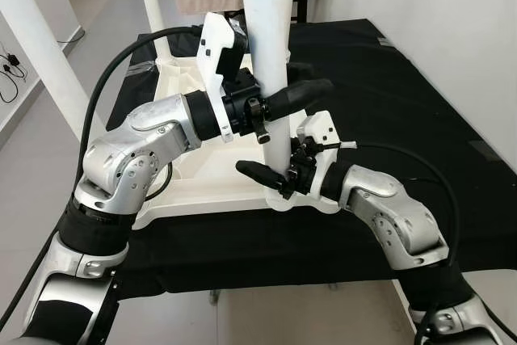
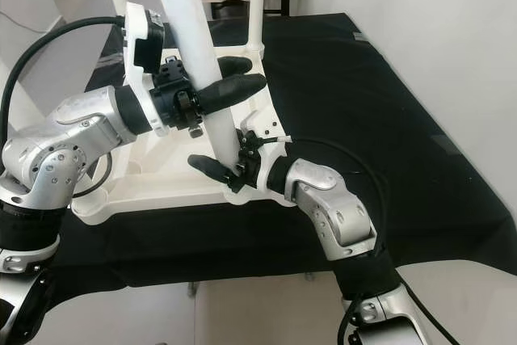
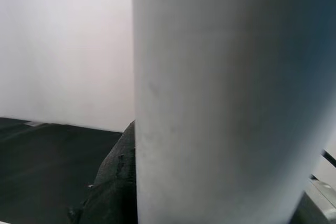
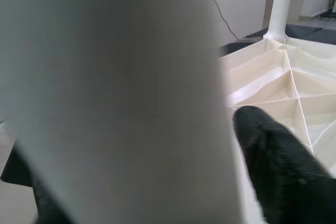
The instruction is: Building children table
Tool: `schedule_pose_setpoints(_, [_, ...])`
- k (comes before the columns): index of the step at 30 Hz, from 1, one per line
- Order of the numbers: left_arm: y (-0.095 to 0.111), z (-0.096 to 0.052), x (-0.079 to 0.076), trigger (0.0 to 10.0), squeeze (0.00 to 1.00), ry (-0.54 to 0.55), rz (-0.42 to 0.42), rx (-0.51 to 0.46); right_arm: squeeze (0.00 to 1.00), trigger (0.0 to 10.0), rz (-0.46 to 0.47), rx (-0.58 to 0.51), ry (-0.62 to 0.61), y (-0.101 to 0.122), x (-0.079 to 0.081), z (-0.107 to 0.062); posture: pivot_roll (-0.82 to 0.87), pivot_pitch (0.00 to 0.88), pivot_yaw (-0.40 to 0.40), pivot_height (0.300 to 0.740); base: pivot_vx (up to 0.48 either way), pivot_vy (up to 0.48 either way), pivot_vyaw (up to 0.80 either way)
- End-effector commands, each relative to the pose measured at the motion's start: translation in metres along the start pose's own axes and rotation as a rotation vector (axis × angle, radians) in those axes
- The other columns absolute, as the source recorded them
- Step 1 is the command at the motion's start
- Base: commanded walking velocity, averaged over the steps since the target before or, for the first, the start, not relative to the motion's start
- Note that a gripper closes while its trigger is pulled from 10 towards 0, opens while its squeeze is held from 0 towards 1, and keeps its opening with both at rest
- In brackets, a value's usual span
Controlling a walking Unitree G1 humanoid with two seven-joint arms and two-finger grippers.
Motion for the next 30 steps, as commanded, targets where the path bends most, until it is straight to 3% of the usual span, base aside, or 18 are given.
schedule_pose_setpoints(1, [0.002, 0.020, -0.038, 10.0, 0.00, -0.222, -0.042, -0.032, 0.00, 0.0, -0.020, -0.005, -0.013, 0.003, 0.001, 0.009, 0.00, 0.048, -0.001, 0.740, 0.000, 0.000, 0.00])
schedule_pose_setpoints(16, [0.009, 0.020, -0.034, 10.0, 0.00, -0.213, -0.072, -0.088, 0.00, 0.0, -0.044, -0.045, -0.026, 0.008, -0.002, 0.009, -0.01, 0.036, -0.001, 0.740, 0.000, 0.000, 0.00])
schedule_pose_setpoints(17, [0.012, 0.018, -0.032, 10.0, 0.30, -0.207, -0.088, -0.110, 0.00, 0.0, -0.042, -0.049, -0.037, 0.009, -0.004, 0.008, -0.01, 0.035, 0.000, 0.740, 0.000, 0.000, 0.00])
schedule_pose_setpoints(18, [0.014, 0.017, -0.031, 10.0, 0.30, -0.203, -0.099, -0.126, 0.00, 0.0, -0.043, -0.052, -0.045, 0.009, -0.005, 0.008, -0.01, 0.035, 0.000, 0.740, 0.000, 0.000, 0.00])
schedule_pose_setpoints(19, [0.016, 0.014, -0.030, 10.0, 1.00, -0.197, -0.112, -0.134, 0.00, 0.0, -0.041, -0.055, -0.055, 0.009, -0.007, 0.008, -0.01, 0.035, 0.001, 0.740, 0.000, 0.000, 0.00])
schedule_pose_setpoints(23, [0.016, 0.006, -0.024, 10.0, 1.00, -0.155, -0.113, -0.134, 0.00, 0.0, -0.037, -0.057, -0.086, 0.008, -0.013, 0.005, -0.01, 0.036, 0.002, 0.740, 0.000, 0.000, 0.00])
schedule_pose_setpoints(30, [0.024, -0.030, 0.003, 10.0, 1.00, 0.032, -0.040, -0.153, 0.00, 0.0, -0.012, -0.066, -0.186, 0.006, -0.034, -0.008, 0.00, 0.033, -0.008, 0.740, 0.000, 0.000, 0.00])
Point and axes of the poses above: a point about 5 cm out from each wrist's last joint towards the gripper, its own z axis pointing out of the wrist towards the gripper, its own y axis along the axis of the wrist's last joint, x = y × z, the point moved 5 cm from there along z, pointing out of the wrist towards the gripper, and after that the axes turned 12 degrees about -z, right-handed, at the moved point
